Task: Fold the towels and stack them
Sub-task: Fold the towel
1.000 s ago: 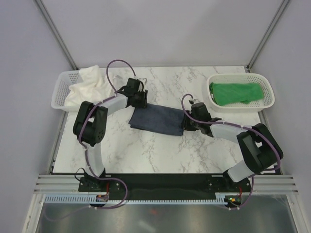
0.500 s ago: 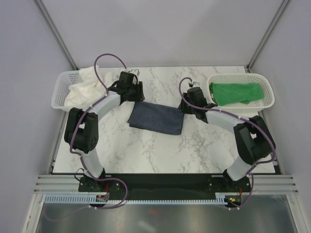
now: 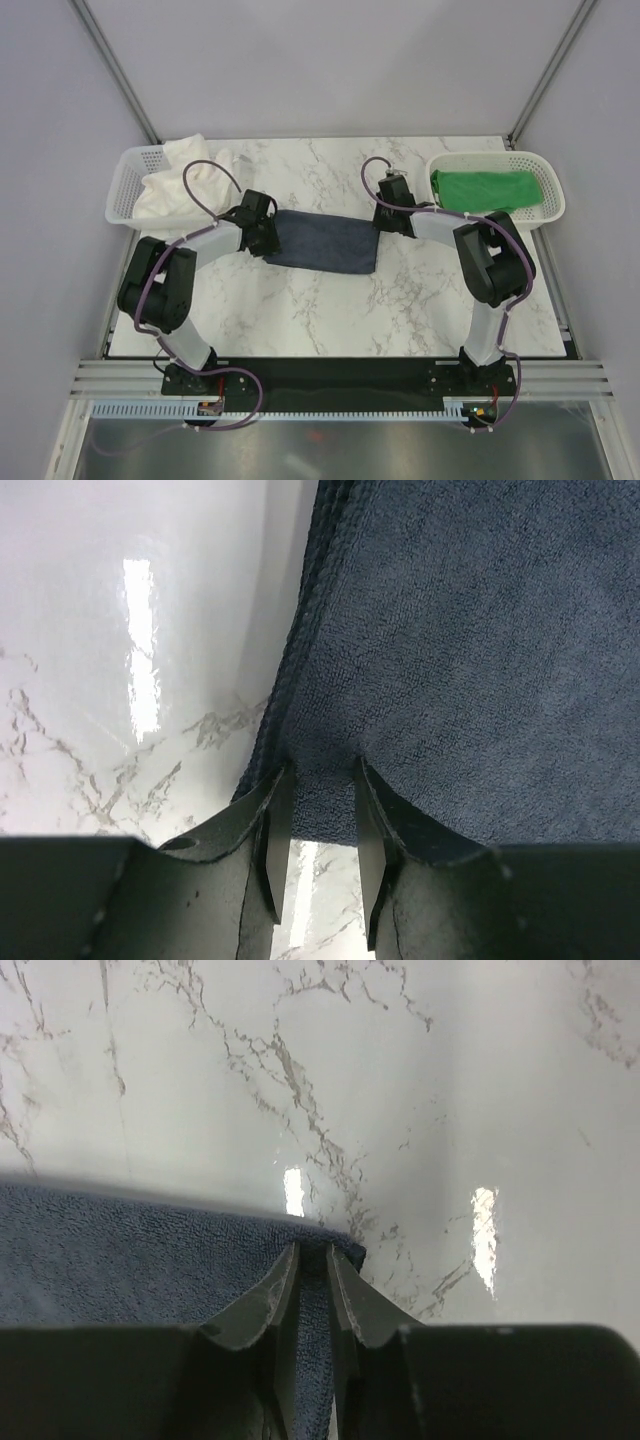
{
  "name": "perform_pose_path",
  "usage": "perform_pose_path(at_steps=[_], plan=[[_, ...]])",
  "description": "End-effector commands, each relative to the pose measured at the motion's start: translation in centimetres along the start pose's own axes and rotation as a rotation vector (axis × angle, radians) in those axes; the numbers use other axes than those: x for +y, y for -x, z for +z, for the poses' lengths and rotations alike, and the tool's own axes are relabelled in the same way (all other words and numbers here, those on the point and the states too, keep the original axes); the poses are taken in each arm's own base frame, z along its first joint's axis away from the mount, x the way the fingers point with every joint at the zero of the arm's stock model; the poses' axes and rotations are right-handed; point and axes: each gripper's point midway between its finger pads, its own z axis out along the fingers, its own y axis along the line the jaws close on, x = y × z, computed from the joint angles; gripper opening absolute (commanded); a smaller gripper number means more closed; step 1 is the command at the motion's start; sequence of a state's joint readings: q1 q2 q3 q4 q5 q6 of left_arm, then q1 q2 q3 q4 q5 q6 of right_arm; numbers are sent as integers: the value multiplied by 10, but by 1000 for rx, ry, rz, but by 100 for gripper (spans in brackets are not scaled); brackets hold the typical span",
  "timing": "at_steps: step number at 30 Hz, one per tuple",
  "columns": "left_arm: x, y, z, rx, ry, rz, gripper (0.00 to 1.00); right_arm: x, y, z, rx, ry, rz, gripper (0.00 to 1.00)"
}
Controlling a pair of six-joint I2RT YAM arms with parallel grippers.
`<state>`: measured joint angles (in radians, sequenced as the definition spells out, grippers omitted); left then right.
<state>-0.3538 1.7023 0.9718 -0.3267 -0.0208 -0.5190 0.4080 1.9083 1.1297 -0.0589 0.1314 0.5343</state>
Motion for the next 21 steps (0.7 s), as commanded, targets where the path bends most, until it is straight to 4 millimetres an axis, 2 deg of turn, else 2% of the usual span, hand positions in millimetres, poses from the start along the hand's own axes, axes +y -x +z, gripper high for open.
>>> perform_pose_path(at_steps=[1,4,7,8,9,10,11,13,15,16,18,20,21], plan=[[21,-26,0,25,93,-92,38,-16,6,11,-4,-41,-34,23],[11,-21,-13,-9,46,-115,39,-4,16,6,-15,15,-52,25],[-19,-14,-35,-43,-67,-88,42,14,31,-11,-31,86,-51,37],[-29,-17,-41,-28,-108,-88,43,19,40,-23,-45,101,-39,45],[-36,-16,-49,-38,-135,-86,44,24,47,-32,-51,118,-30,48],[-38,-18,-52,-35,-145,-88,45,28,57,-43,-67,127,-24,52],[-38,-22,-55,-24,-148,-93,45,25,53,-50,-40,114,-22,56],[-36,-24,-61,-28,-135,-92,47,28,57,-67,-43,124,-2,59],[-30,-29,-63,-27,-114,-88,47,25,43,-76,5,124,14,65],[-31,-28,-68,-38,-127,-87,47,22,41,-84,6,121,29,66],[-33,-28,-75,-43,-147,-82,47,20,19,-89,62,147,52,68],[-40,-20,-92,-85,-200,-59,47,24,8,-92,90,182,60,70],[-45,-13,-102,-115,-225,-45,47,19,-5,-90,120,181,70,70]])
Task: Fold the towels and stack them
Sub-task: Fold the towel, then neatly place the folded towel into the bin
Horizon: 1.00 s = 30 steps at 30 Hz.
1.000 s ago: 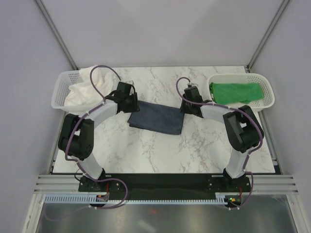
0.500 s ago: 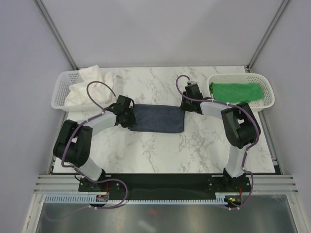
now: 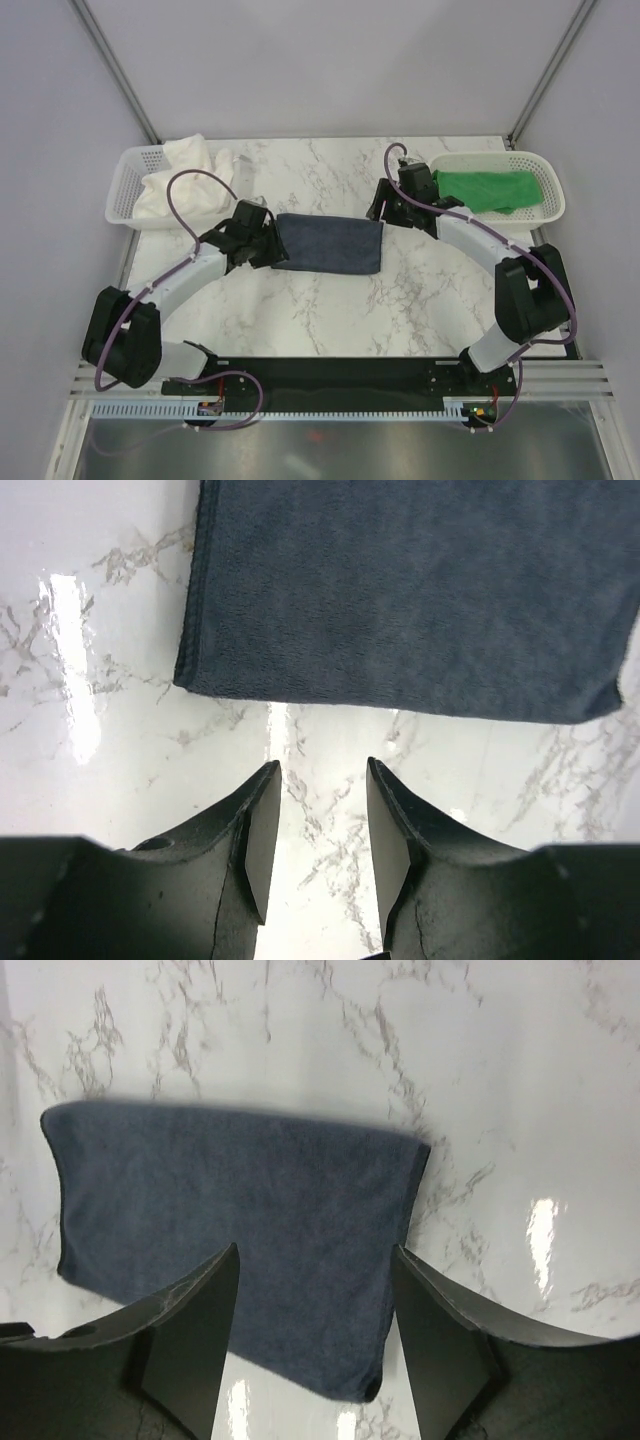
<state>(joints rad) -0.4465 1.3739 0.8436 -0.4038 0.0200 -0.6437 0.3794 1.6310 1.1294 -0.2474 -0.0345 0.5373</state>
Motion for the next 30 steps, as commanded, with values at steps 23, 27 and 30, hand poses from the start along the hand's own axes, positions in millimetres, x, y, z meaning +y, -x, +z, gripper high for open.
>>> perform_pose_path(at_steps=[23,27,30], plan=[[-36,70,-136,-365,-186,252,52,-25,-122,43,205,2,24,50],[-34,70,-130,-355,-166,253,52,-23,-111,44,191,-8,-4,33],[-28,73,-126,-360,-128,250,52,-30,-100,44,184,-64,-62,14]])
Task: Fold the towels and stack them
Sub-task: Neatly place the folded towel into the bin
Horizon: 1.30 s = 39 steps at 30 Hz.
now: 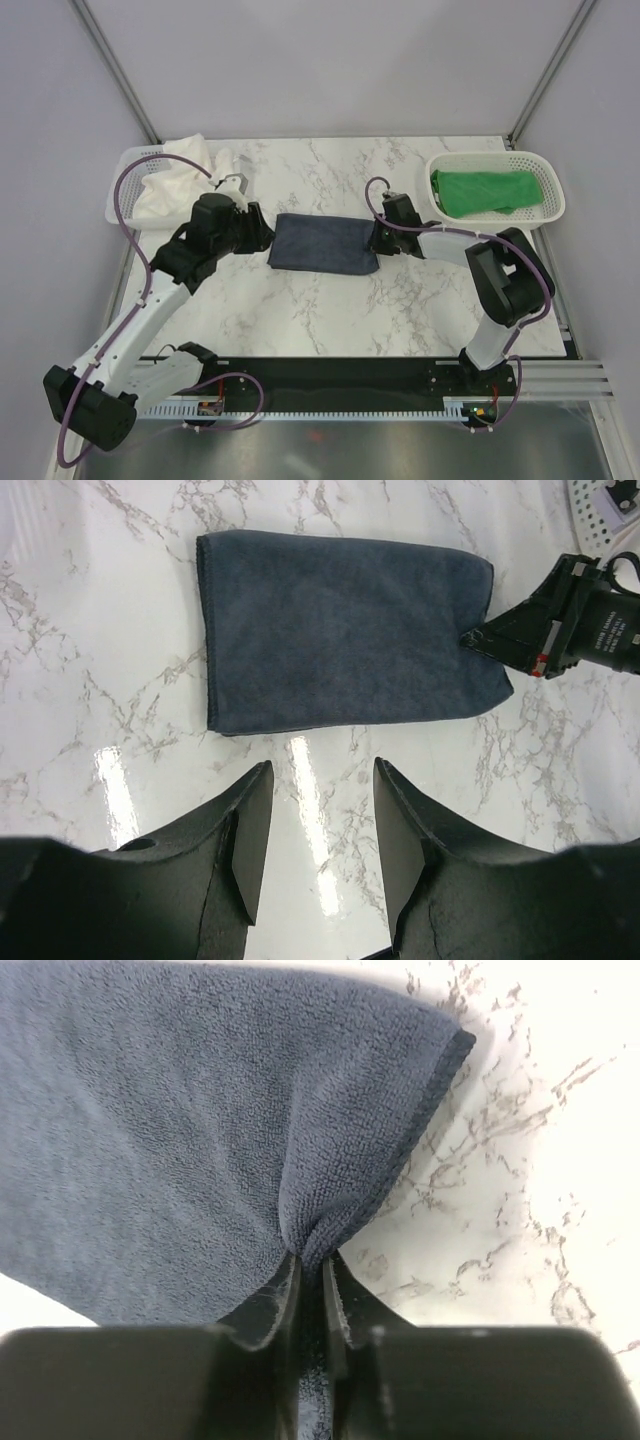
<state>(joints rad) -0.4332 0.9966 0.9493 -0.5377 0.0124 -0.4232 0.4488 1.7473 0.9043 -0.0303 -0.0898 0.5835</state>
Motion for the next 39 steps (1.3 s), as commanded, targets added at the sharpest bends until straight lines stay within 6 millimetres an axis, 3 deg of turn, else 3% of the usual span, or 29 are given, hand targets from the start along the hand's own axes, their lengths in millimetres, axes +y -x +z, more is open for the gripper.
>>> perform_pose_path(at_steps=[1,2,4,5,14,17,22,23,26,32,39], plan=[[7,17,0,-45,47,46,52,-15,5,0,21,-97,-70,10],[9,17,0,-46,54,52,52,-18,8,-2,28,-110,-98,0],[11,16,4,-42,67,60,52,-18,24,-4,17,-122,-112,0],[13,16,5,-39,73,63,52,-17,41,-6,-6,-121,-125,0],[23,6,24,11,113,87,52,-26,90,-7,4,-164,-196,0],[24,5,26,15,111,88,51,-26,116,-9,-32,-207,-232,0],[22,5,25,13,101,93,51,-28,135,-17,-44,-259,-294,0],[23,5,25,13,100,94,51,-27,147,-21,-68,-269,-300,0],[22,5,24,11,98,97,51,-26,160,-26,-79,-272,-322,0],[22,6,24,12,96,95,51,-30,163,-19,-60,-266,-318,0],[23,4,26,17,94,94,51,-38,187,-45,-133,-312,-304,0]])
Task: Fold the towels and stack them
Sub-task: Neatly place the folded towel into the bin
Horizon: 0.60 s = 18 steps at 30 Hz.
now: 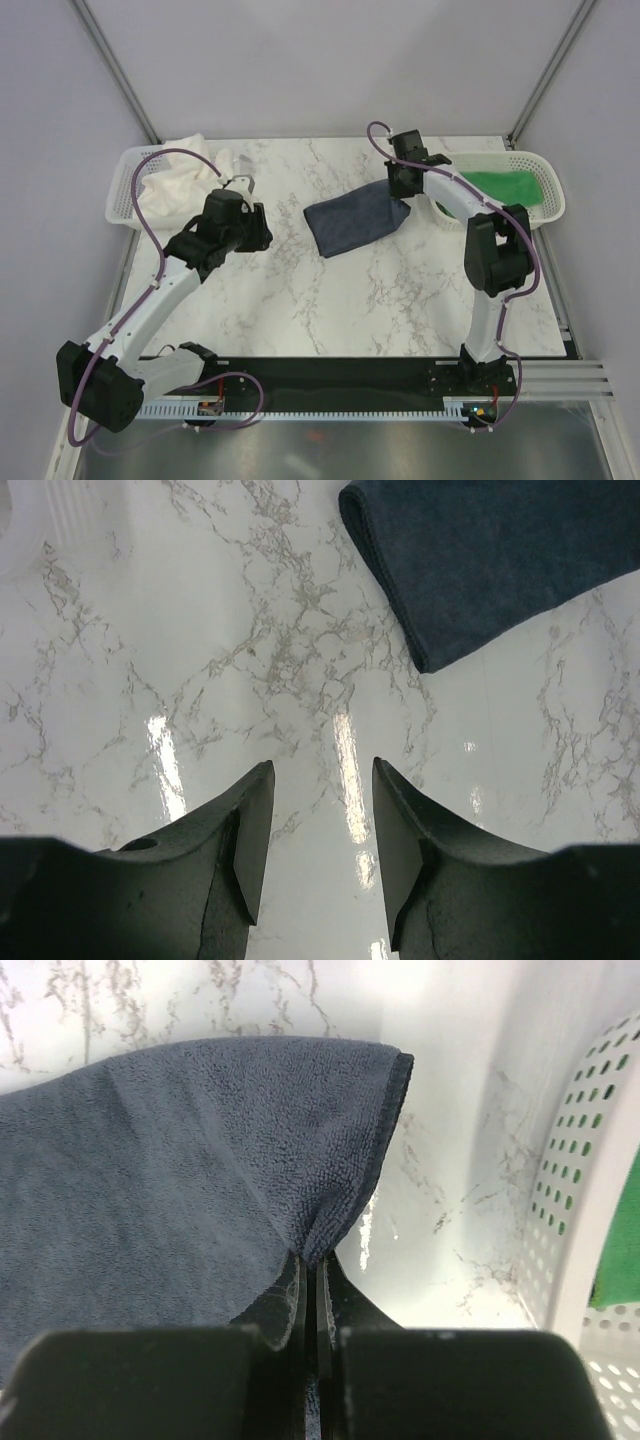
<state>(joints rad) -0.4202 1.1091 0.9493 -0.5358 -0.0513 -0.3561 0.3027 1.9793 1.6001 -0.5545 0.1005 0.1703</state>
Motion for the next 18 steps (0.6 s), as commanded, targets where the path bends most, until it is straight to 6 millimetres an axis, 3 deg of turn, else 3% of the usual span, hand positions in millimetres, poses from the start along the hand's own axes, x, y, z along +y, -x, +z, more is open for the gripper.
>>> perform_pose_path(at_steps=[1,8,18], plan=[[-3,18,-3,-59,-15,30,51,-20,31,-24,-84,-53,5,0],[-2,16,-3,-56,-14,29,51,-66,47,-46,-108,-115,37,0],[-3,15,-1,-50,-22,30,51,-92,76,-76,-180,-162,40,0]])
